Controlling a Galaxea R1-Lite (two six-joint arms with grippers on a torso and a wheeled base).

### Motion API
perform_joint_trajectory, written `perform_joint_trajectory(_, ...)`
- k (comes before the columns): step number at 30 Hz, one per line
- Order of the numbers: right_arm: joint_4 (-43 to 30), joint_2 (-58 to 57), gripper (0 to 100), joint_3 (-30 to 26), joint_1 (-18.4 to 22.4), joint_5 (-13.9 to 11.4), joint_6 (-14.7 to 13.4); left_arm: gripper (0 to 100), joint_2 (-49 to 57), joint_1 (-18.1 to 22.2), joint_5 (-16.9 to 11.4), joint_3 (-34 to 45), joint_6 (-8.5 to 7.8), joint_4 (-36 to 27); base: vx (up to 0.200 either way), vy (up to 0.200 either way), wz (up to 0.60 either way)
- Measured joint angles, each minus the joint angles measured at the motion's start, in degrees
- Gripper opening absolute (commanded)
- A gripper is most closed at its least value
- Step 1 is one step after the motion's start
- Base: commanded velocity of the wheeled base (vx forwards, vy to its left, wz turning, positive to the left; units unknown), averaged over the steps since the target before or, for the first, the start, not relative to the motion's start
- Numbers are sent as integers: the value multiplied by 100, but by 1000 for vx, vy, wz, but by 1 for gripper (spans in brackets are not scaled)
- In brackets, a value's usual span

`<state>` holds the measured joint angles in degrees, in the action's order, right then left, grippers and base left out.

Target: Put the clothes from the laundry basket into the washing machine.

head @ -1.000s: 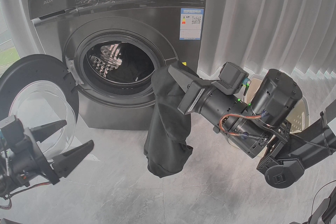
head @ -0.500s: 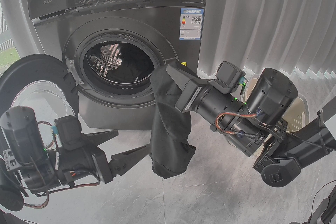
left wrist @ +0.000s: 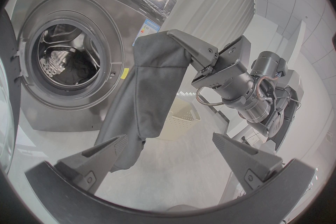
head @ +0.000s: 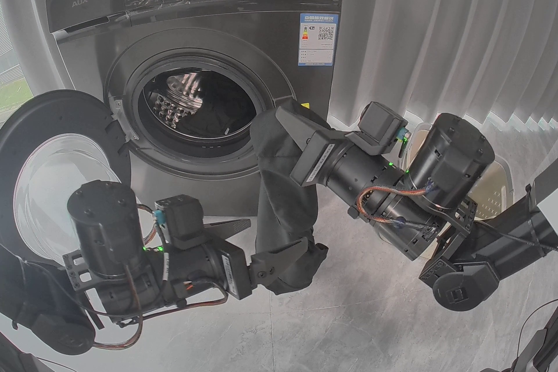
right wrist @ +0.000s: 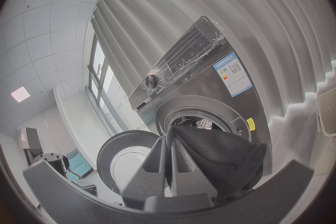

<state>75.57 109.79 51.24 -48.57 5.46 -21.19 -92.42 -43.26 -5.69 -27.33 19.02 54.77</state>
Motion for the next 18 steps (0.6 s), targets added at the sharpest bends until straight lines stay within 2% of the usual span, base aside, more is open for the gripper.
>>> perform_joint_trajectory(9,22,0,0,-17,-16,4,0,100,-1200,-65,15,-169,101,1271,0,0,0)
perform_joint_trajectory(18,35,-1,0,-35,-55,9,-7,100,-1949,35,44,-557,104,1486,0,0,0)
